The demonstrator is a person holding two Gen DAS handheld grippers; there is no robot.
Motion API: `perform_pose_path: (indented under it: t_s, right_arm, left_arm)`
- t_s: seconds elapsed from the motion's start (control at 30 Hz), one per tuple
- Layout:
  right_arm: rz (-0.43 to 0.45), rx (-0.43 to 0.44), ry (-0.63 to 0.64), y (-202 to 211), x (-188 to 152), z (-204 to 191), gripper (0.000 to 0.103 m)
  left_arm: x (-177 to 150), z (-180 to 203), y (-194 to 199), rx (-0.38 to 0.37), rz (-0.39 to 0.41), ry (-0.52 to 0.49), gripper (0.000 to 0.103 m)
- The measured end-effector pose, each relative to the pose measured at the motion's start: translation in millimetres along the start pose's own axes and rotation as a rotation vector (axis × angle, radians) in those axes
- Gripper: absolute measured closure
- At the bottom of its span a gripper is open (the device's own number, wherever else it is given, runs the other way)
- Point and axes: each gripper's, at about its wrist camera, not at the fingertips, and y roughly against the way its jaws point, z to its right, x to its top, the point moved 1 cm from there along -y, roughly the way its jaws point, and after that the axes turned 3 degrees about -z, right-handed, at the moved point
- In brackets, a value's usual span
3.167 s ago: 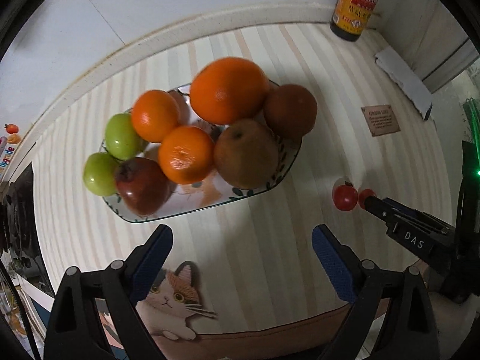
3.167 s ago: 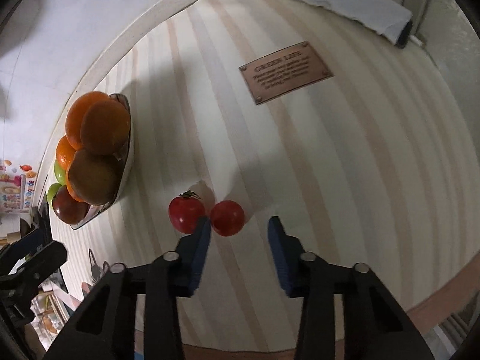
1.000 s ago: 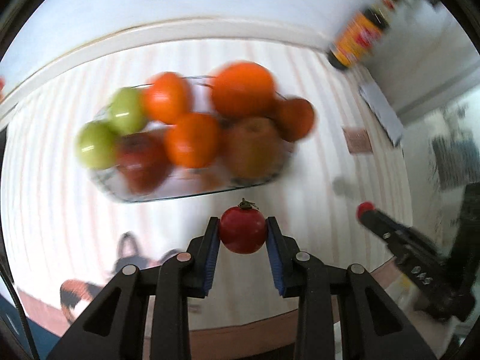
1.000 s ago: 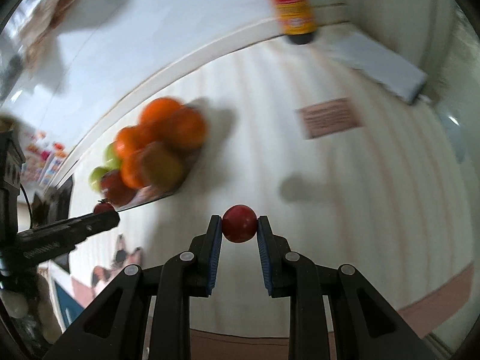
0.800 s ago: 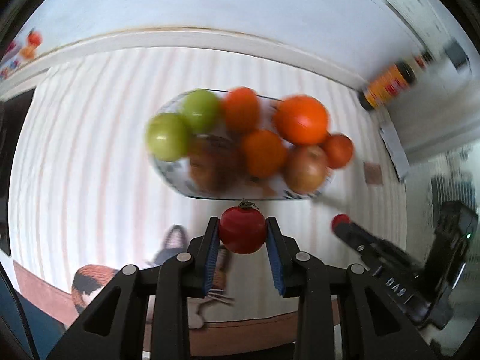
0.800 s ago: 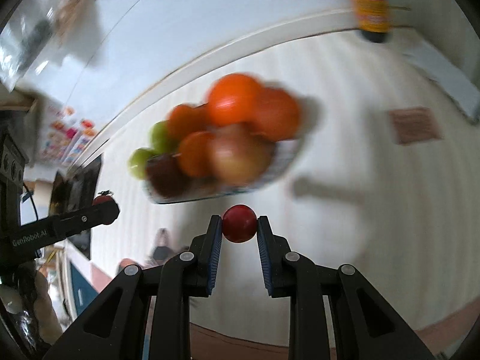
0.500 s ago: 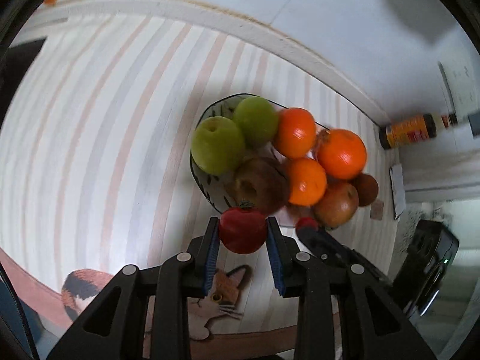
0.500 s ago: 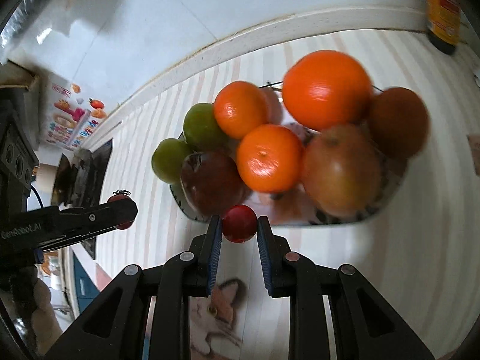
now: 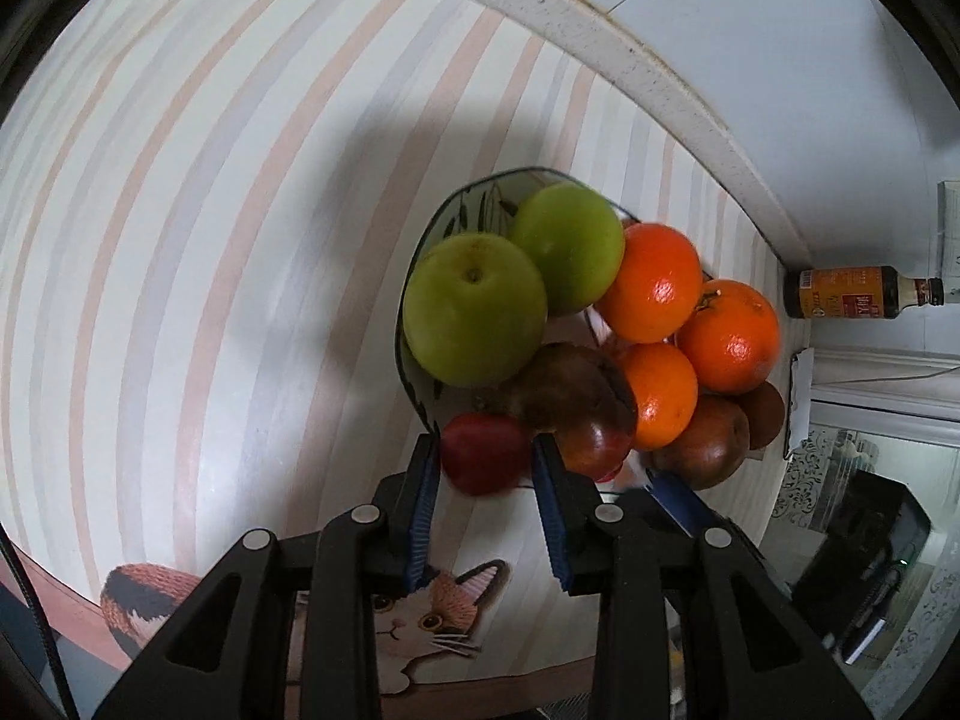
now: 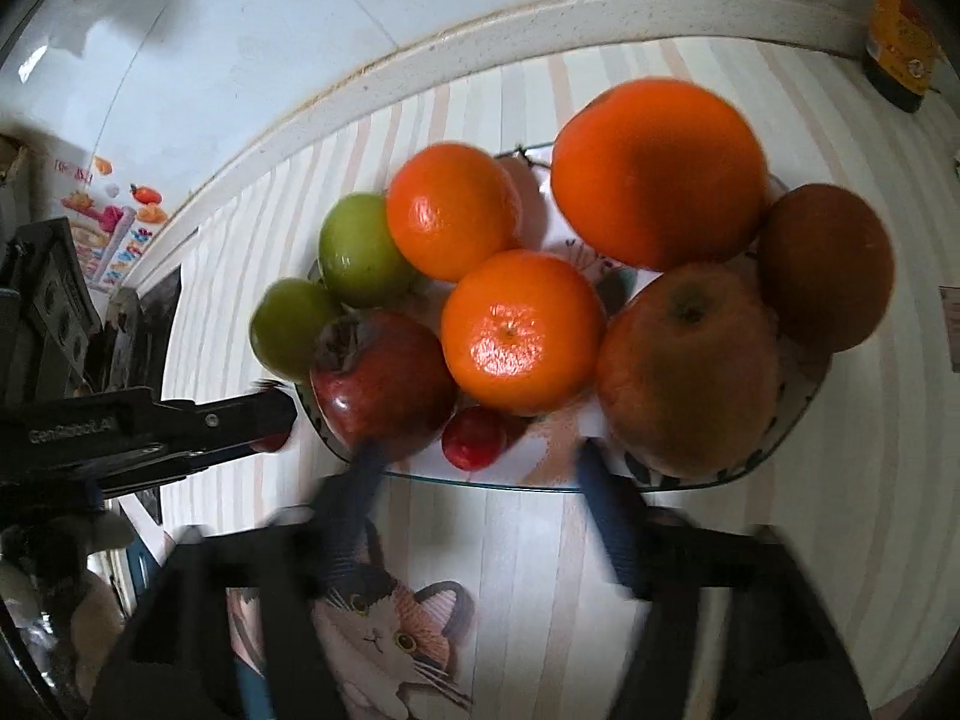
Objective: Organize fruits
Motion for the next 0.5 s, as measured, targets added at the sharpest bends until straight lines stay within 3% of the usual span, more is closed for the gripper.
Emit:
perform_pose_path:
  t_s: [0.07,0.1,0.17,0.2,0.23,0.37,0.5]
  right_arm:
    - [0.015,-0.014,-0.008,11.0,0.7,0.3,0.026]
    - [0.024,-0.023,-0.010,18.4,0.2,0.5,0.025]
    - [0.043,-0.064,-0.016,33.0,-1.9,2.0,0.016]
    - [0.052,-0.094,-0.018,39.4,-2.6,2.9,0.012]
    - [0.064,-0.143,-0.014,48.1,-3.6,5.6,0.011]
    - [0.083,-0.276,0.009,64.3,-3.8,13.8,0.010]
    - [0.087,-0.318,0.009,71.0,-2.6,21.7,0.008]
  left_arm:
    - [0.7,4.2,4.5,0.037,0.018,-0.014,0.066]
    - [0.2,5.1,7.5,0.042,0.029,-0.015,0.058]
    - [-2.0,8.2,14.7,0.085,0.053,-0.032,0.039]
    - [-3.3,8.6,17.5,0.107,0.064,-0.042,0.022]
    - [-6.5,11.8,21.7,0.154,0.086,-0.065,0.011]
    - [-16.3,21.5,24.7,0.305,0.142,-0.131,0.010]
    - [-30.1,29.3,27.1,0.368,0.184,-0.171,0.010]
